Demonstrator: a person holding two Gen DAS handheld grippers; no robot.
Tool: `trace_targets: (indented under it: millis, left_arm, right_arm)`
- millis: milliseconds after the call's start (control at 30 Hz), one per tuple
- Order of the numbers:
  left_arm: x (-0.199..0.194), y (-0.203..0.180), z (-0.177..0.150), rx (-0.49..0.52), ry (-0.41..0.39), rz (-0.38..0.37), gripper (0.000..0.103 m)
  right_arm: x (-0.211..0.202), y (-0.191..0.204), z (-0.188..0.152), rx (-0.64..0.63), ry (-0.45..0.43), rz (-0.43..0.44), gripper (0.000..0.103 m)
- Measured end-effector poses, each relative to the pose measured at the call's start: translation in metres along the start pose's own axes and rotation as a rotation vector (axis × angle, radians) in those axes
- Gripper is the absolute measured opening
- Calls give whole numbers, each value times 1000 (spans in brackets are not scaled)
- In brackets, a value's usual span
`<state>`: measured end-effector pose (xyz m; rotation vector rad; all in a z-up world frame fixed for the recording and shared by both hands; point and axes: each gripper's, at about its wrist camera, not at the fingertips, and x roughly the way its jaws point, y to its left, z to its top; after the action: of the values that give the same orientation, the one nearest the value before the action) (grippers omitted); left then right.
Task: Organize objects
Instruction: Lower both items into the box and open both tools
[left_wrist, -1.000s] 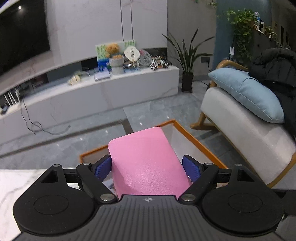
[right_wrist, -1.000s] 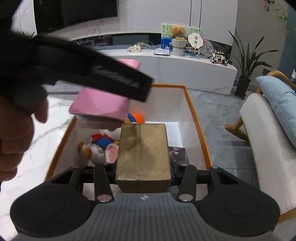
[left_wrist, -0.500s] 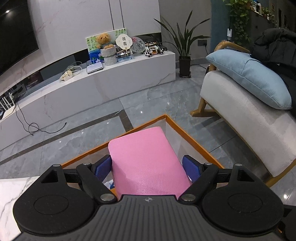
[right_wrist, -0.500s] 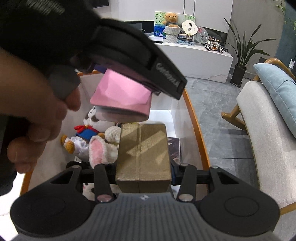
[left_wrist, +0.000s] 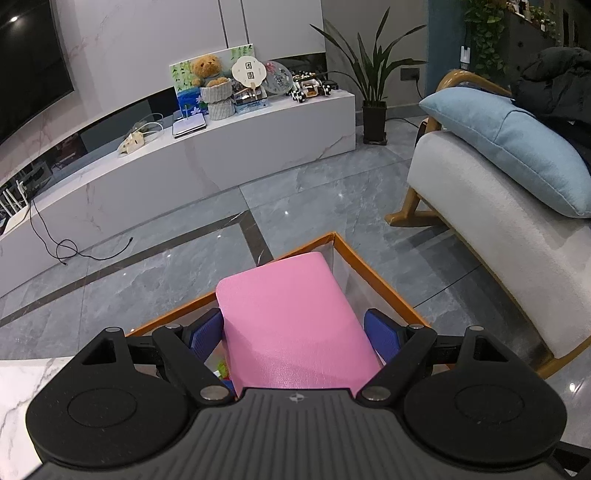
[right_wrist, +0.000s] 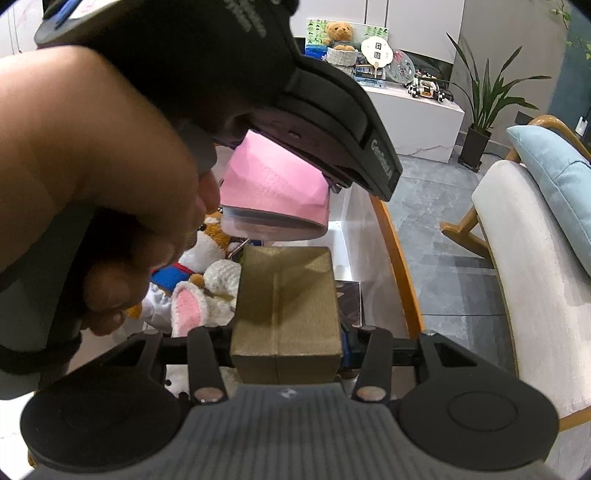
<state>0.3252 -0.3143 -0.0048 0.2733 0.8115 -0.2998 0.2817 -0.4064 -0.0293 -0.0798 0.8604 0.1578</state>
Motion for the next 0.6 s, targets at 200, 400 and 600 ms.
trace_targets:
  millis: [200, 400, 600]
  left_arm:
    - [7, -1, 0, -4, 14, 7, 97]
    - [14, -2, -2, 4, 52, -2, 98]
    - [12, 0, -1, -3, 52, -16, 103]
  right_arm:
    - [-1, -1, 1, 10, -3, -13, 50]
    - [-1, 3, 0, -2, -3, -25, 52]
    - [-7, 4, 0, -1, -19, -29, 60]
